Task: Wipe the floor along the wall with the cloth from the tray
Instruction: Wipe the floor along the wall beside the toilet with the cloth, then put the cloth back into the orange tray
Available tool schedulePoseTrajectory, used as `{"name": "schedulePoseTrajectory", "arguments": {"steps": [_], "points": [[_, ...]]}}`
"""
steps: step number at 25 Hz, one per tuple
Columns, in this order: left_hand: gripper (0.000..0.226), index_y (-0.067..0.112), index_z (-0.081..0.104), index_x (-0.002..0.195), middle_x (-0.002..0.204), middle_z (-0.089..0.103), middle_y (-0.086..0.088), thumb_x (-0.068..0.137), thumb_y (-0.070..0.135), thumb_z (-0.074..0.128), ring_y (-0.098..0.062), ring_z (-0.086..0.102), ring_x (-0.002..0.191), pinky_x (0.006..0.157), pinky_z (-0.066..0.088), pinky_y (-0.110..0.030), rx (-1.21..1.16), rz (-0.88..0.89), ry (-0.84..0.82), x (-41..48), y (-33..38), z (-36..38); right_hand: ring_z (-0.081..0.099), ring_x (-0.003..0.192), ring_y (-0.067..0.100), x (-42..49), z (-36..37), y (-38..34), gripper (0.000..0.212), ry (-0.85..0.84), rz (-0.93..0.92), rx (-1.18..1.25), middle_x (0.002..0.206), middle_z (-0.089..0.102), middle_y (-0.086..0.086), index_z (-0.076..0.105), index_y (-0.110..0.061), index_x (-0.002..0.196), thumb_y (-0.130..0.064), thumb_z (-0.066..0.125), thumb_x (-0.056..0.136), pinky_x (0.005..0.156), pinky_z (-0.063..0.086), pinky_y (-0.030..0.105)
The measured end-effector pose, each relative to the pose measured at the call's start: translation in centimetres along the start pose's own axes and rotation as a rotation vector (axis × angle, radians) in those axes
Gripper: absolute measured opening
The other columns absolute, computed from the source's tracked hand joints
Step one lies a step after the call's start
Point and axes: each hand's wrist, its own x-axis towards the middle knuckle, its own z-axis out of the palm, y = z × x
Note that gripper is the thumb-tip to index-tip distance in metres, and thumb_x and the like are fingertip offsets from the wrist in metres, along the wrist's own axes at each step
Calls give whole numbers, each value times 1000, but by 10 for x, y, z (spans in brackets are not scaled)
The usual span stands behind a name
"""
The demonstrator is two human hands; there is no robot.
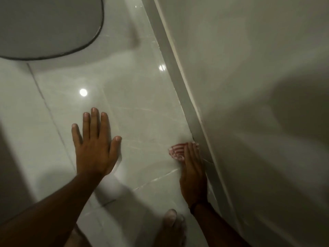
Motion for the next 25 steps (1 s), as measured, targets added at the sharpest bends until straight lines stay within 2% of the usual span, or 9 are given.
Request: {"name": "schedulePoseTrajectory", "arguments": {"steps": [4, 7, 9, 11, 13, 16, 18, 21, 25], "points": [[82, 7, 19, 171, 181, 14, -17, 108, 60, 17, -37, 10, 168, 132, 12, -63, -62, -49, -170, -30, 6, -46, 36, 151, 15, -46, -39, 4, 46, -167, 239, 120, 159, 48, 4, 51, -14, 150, -11, 37, 106, 124, 30, 33], [89, 10, 21, 171, 182, 15, -11, 105, 68, 9, -30, 8, 168, 133, 13, -58, -74, -58, -214, -75, 21, -102, 50, 139, 0, -61, -98, -13, 42, -254, 424, 305, 144, 62, -17, 64, -33, 137, -20, 36, 108, 114, 35, 15], [86, 11, 23, 171, 181, 15, -8, 106, 67, 11, -29, 10, 168, 133, 12, -55, -64, -47, -203, -99, 32, -155, 55, 134, 1, -61, -149, -43, 40, -273, 431, 349, 139, 64, -19, 66, -33, 134, -31, 37, 106, 109, 35, 7], [82, 14, 23, 171, 181, 15, -5, 109, 65, 15, -29, 13, 168, 133, 7, -49, -52, -57, -173, -109, 42, -210, 56, 135, 3, -46, -198, -89, 40, -268, 378, 357, 140, 65, -17, 63, -32, 136, -39, 39, 104, 110, 36, 10], [79, 18, 16, 172, 181, 9, -3, 109, 66, 16, -27, 6, 168, 134, 1, -46, -47, -87, -140, -96, 53, -267, 54, 131, -10, -13, -244, -146, 34, -212, 265, 390, 135, 65, -21, 62, -33, 131, -18, 42, 107, 110, 35, 7], [78, 22, 3, 171, 181, 1, -2, 108, 68, 14, -25, -6, 167, 135, 2, -50, -61, -110, -71, -46, 59, -337, 48, 142, 5, 62, -293, -244, 41, -221, 112, 404, 148, 54, -13, 55, -28, 142, -10, 43, 108, 112, 30, 5], [77, 19, 7, 171, 182, 7, -5, 109, 64, 18, -26, -2, 168, 135, 8, -54, -70, -109, -12, -2, 54, -371, 49, 141, 11, 119, -305, -310, 46, -245, 67, 463, 150, 49, -13, 46, -25, 152, -11, 44, 108, 116, 37, 14], [78, 13, 17, 172, 182, 13, -8, 109, 58, 26, -28, 7, 168, 134, 13, -57, -100, -118, 93, 76, 28, -398, 54, 139, 22, 220, -295, -412, 46, -195, -113, 535, 153, 54, 0, 42, -29, 153, -17, 45, 108, 111, 52, 44], [82, 12, 14, 173, 182, 10, -9, 109, 61, 28, -30, 2, 169, 135, 3, -56, -75, -137, 80, 160, -8, -405, 27, 157, 26, 336, -262, -511, 50, -142, -224, 395, 165, 39, 9, 36, -15, 158, -13, 45, 108, 125, 34, 50]]}}
